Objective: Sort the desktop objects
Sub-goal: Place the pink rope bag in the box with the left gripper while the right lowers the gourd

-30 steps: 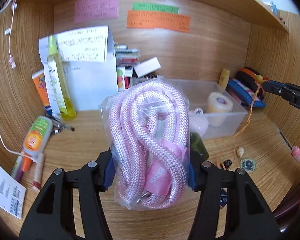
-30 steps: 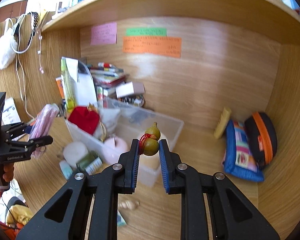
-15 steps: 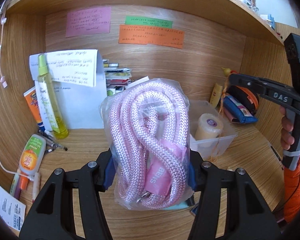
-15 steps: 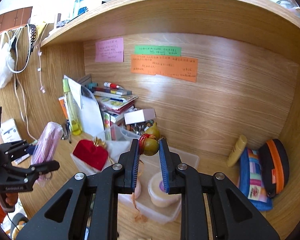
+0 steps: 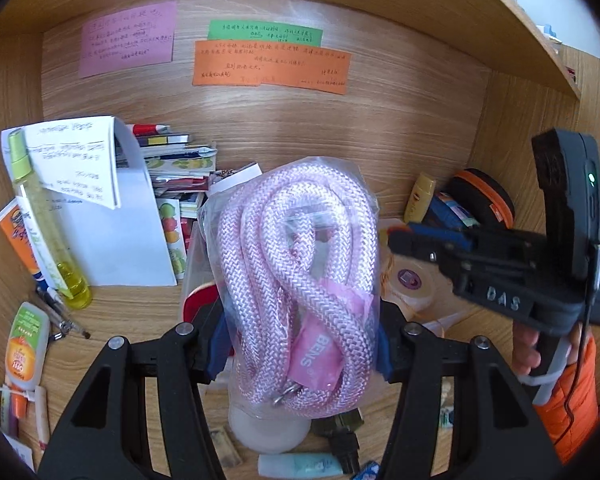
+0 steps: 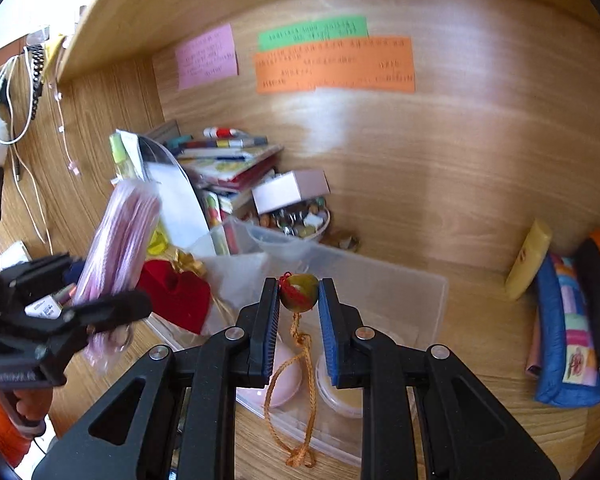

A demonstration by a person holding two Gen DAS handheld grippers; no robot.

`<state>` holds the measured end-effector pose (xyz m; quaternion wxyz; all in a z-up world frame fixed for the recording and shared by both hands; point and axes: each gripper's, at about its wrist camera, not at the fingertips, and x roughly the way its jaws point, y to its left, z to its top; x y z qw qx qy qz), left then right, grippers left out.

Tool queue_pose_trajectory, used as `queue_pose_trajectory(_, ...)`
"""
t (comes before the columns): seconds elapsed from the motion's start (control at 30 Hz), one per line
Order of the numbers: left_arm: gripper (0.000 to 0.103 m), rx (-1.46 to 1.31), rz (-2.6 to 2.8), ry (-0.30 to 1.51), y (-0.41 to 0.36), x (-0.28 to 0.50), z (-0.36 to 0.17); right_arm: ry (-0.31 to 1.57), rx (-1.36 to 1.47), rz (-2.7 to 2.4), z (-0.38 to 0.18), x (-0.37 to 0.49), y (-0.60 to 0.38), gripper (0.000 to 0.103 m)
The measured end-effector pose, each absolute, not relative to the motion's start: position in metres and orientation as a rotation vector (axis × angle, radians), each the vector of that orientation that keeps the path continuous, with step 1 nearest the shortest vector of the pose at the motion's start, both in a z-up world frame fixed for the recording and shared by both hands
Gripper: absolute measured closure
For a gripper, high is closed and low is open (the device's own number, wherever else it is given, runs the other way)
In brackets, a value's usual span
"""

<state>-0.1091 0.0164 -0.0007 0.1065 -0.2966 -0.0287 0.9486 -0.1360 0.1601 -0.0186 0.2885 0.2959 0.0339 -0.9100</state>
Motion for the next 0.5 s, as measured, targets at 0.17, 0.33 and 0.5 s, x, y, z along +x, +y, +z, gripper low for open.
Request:
queue_pose_trajectory(0.17,0.047,-0.921,2.741,-0.113,0.023,-0.14,-0.006,0.098,0.837,-2.422,-0.03,-0.142,0.158,0.085)
queue_pose_trajectory(0.33,0.047,-1.014,2.705,-0.102,0.032,-0.167,-0.022,0.143,0.846,-2.43,-0.036,-0.141,0.153,0.085)
queue_pose_trajectory(0.5,0.047,-1.074,2.74,-0.033,0.04,-0.183,-0.041,0.193,0.87,-2.447,-0.043,-0.144,0.148,0.085)
